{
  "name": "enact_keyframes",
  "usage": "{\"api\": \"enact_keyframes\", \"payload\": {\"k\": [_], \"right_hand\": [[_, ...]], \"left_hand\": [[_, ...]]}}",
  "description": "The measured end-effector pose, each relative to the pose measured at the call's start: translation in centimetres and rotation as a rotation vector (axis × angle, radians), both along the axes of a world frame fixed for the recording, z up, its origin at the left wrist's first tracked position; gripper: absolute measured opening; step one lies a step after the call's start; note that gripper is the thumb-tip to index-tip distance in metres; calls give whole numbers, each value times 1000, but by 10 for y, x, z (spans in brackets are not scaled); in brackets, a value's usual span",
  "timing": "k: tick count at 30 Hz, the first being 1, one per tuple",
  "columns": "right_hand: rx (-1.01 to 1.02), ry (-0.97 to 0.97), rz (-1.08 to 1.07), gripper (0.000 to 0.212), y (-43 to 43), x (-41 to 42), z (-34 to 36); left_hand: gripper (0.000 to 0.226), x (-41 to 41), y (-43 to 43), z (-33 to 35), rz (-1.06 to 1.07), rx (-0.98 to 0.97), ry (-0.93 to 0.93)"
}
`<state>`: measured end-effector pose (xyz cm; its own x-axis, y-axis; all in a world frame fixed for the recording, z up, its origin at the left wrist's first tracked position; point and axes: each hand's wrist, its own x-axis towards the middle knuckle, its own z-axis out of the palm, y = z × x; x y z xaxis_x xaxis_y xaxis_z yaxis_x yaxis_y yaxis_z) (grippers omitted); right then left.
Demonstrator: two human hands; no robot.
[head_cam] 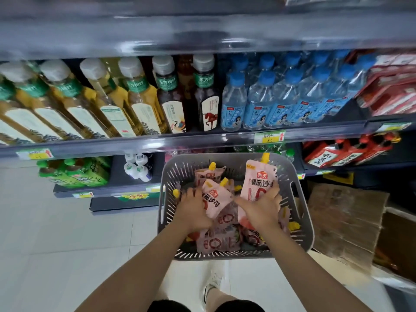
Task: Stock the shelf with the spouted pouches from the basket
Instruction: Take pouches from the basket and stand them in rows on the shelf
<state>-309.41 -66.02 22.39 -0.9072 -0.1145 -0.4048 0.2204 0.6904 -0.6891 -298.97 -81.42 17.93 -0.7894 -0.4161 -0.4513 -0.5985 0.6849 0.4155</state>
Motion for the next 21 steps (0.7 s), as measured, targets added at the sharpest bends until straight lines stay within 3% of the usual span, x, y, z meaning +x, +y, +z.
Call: {"api": "enact_keyframes", "payload": {"k": [5, 11, 13, 15, 21], "right_hand": [[-46, 154, -61, 123, -21, 19, 34], [-114, 312, 12, 122, -82, 66, 107], [-193, 379, 60, 126, -112, 89, 137], [-228, 442, 114, 127, -143, 114, 166], [-342, 596, 181, 118, -237, 176, 238]], "left_hand": [[123, 6, -12, 63, 142, 270, 177], [70, 61, -73, 144, 302, 571, 523], [65, 88, -105, 170, 354, 578, 566], [75, 117, -139, 195, 385, 539, 597], [110, 192, -225, 275, 424, 188, 781]]}}
